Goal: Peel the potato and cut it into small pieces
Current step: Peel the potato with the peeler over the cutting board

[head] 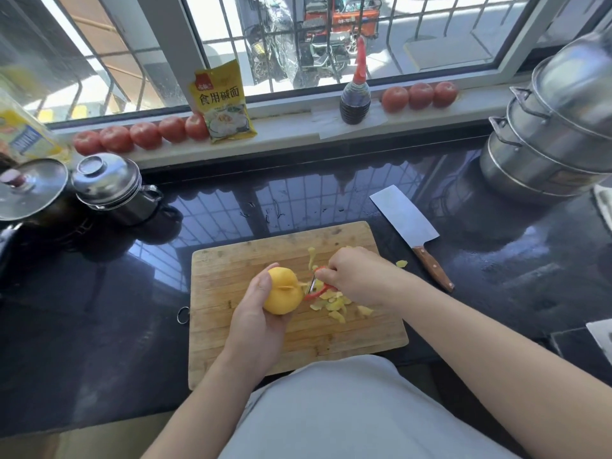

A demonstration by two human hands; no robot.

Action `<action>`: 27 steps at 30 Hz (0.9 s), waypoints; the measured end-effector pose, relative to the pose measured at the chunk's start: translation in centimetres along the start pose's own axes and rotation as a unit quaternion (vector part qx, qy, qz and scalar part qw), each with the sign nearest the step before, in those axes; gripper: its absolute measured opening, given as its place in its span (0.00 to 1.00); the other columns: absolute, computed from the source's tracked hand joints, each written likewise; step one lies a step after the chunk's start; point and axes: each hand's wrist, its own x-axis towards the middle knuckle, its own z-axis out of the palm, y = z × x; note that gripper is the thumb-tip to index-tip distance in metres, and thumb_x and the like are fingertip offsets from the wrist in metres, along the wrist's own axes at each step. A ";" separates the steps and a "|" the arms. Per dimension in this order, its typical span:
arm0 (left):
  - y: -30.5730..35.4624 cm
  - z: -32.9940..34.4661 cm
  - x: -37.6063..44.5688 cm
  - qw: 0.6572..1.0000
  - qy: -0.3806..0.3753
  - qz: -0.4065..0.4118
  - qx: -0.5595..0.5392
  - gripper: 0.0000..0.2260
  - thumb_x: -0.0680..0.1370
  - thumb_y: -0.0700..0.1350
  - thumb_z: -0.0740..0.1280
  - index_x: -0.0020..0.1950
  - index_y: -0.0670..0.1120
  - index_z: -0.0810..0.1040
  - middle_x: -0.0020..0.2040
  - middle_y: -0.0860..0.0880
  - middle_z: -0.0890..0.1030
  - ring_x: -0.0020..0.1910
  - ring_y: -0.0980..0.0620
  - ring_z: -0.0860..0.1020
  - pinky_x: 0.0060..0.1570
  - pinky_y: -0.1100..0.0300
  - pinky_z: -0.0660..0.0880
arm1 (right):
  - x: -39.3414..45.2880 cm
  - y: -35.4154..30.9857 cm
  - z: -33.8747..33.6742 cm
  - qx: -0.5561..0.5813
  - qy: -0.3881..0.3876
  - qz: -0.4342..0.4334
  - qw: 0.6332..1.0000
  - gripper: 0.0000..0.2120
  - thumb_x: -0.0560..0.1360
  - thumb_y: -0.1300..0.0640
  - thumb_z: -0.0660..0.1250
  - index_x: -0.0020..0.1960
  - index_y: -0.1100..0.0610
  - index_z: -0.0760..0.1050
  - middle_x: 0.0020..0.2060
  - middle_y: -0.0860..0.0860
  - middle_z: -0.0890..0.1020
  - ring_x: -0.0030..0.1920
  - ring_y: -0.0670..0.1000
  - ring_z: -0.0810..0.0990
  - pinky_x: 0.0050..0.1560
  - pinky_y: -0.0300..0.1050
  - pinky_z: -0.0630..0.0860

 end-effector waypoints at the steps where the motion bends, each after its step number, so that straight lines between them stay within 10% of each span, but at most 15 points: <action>1: 0.1 -0.1 0.0 0.999 0.010 -0.014 -0.027 0.23 0.78 0.54 0.66 0.69 0.44 0.76 0.63 0.38 0.79 0.60 0.40 0.79 0.56 0.48 0.80 | 0.1 0.5 -0.1 0.024 0.009 0.002 1.000 0.23 0.83 0.41 0.59 0.35 0.55 0.73 0.32 0.51 0.75 0.32 0.51 0.71 0.32 0.46 0.66; 10: 1.1 0.9 -0.2 0.995 0.000 -0.091 -0.049 0.24 0.85 0.56 0.61 0.72 0.38 0.72 0.64 0.36 0.82 0.61 0.36 0.82 0.71 0.40 0.73 | -1.5 0.4 2.4 0.289 0.110 -0.123 0.943 0.02 0.76 0.59 0.72 0.46 0.55 0.80 0.33 0.48 0.74 0.31 0.41 0.70 0.34 0.32 0.70; 15: 1.0 1.2 0.0 0.993 -0.024 -0.113 -0.012 0.24 0.87 0.54 0.56 0.77 0.40 0.70 0.70 0.38 0.80 0.73 0.41 0.76 0.76 0.40 0.69 | -0.4 -0.6 3.6 0.228 0.130 -0.159 0.952 0.04 0.74 0.56 0.73 0.45 0.54 0.78 0.40 0.48 0.79 0.38 0.42 0.74 0.41 0.36 0.73; 27: 1.9 1.9 -0.5 0.989 -0.026 -0.117 0.087 0.17 0.89 0.50 0.57 0.68 0.43 0.79 0.63 0.41 0.85 0.63 0.43 0.82 0.57 0.47 0.83 | 0.5 -0.6 2.4 0.057 0.126 -0.209 0.968 0.06 0.77 0.52 0.69 0.44 0.54 0.76 0.40 0.47 0.78 0.41 0.48 0.76 0.46 0.52 0.78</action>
